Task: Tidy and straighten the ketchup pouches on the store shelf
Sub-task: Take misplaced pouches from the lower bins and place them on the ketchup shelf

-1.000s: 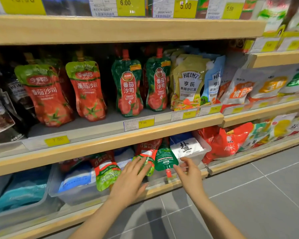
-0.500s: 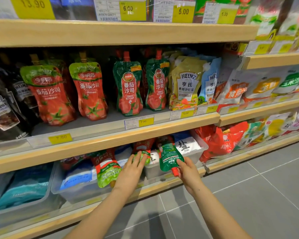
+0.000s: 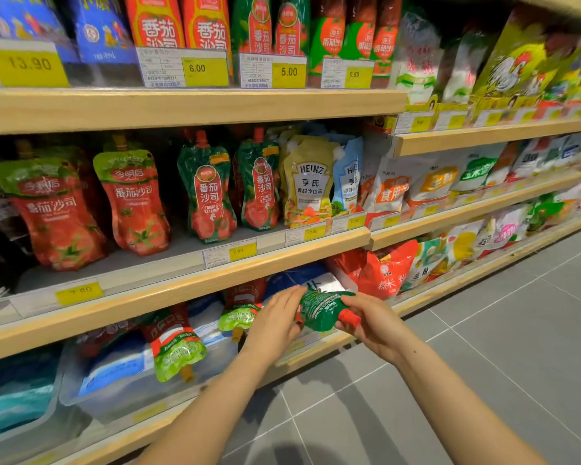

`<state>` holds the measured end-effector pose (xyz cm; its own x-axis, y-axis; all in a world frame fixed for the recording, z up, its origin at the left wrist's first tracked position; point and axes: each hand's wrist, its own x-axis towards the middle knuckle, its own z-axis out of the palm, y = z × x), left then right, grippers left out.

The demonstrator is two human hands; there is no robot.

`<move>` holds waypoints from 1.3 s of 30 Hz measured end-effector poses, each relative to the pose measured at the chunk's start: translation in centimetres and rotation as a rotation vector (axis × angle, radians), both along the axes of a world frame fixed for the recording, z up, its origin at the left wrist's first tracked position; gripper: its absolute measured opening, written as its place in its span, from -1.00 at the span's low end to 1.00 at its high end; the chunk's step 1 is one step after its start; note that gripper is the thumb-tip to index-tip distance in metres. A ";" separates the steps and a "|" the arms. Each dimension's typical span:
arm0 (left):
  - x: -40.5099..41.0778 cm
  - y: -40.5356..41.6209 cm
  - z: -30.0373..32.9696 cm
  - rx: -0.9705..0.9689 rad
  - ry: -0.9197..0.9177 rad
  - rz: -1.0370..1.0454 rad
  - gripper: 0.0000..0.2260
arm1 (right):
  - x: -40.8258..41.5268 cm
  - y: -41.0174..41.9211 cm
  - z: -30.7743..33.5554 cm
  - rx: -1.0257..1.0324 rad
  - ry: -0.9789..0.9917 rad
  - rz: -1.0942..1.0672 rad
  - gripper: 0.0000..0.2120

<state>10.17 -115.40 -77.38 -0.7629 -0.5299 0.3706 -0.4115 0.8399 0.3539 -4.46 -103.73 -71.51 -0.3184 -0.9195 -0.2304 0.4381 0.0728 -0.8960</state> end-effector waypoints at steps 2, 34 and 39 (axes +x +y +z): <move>0.1 -0.2 0.6 0.079 0.092 -0.012 -0.49 | 0.0 0.2 0.7 -0.019 0.019 0.023 -0.77; 4.9 -3.1 7.0 0.479 0.350 0.024 -0.50 | 1.7 -6.8 3.2 -0.194 0.532 0.027 -0.57; 7.9 -7.8 9.0 -0.410 0.108 0.403 -0.55 | 0.0 -9.6 7.2 -0.279 0.658 0.019 -0.59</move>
<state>18.08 -123.17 -68.42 -0.4771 -0.5673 0.6712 -0.7066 0.7017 0.0909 -4.46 -113.35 -64.30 -0.2933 -0.9231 0.2488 -0.1993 -0.1955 -0.9603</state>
